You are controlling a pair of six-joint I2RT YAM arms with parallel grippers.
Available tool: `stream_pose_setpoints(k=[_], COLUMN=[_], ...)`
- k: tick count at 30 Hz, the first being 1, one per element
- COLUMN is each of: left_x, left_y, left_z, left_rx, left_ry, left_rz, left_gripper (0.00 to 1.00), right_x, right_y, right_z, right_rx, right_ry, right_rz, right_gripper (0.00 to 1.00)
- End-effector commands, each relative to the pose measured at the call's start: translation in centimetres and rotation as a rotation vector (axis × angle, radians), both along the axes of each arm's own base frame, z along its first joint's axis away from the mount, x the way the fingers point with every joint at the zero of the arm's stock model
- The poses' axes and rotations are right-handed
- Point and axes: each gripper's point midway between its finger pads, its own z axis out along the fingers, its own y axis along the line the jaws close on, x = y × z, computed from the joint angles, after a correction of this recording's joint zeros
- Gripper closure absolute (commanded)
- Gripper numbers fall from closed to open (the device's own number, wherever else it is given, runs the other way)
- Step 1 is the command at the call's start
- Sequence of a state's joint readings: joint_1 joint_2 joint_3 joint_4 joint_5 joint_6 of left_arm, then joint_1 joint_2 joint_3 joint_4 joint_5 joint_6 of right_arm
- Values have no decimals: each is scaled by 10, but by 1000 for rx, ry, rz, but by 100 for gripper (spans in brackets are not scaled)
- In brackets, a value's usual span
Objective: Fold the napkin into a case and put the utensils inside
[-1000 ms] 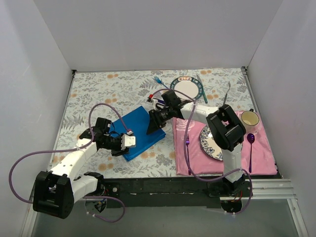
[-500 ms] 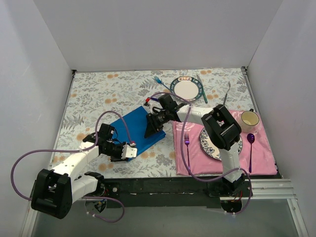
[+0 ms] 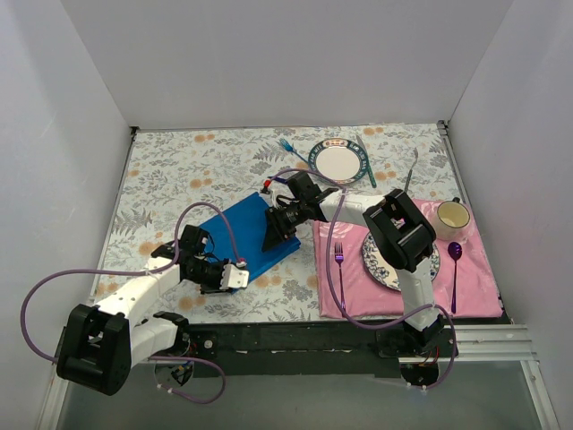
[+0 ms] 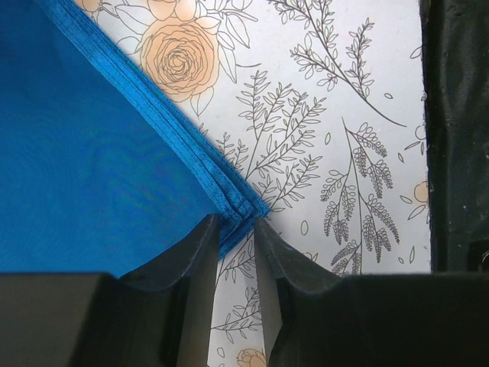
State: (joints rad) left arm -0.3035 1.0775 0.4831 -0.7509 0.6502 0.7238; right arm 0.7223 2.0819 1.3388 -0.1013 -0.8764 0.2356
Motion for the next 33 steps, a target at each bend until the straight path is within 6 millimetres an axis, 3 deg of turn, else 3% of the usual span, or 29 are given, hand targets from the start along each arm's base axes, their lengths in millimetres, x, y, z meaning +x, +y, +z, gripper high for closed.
stream_pose_setpoints(k=[1,8,23,33], left_x=[8,15,13,15], left_y=[-10,-14,-13,-15], left_z=[15,23,13,9], left_rx=[-44,-55,-36,-39], left_ry=[-39,-42,-4,13], left_rz=[-28,-26,12,35], left_gripper=[76,79,81,96], right_x=[5,3,5,5], right_y=[5,5,7,8], right_z=[6,7,8,8], right_rx=[31,30,39,42], right_ry=[-37,-29,-29,-23], right_rz=[10,16,17,20], right_gripper=[61,61,60,60])
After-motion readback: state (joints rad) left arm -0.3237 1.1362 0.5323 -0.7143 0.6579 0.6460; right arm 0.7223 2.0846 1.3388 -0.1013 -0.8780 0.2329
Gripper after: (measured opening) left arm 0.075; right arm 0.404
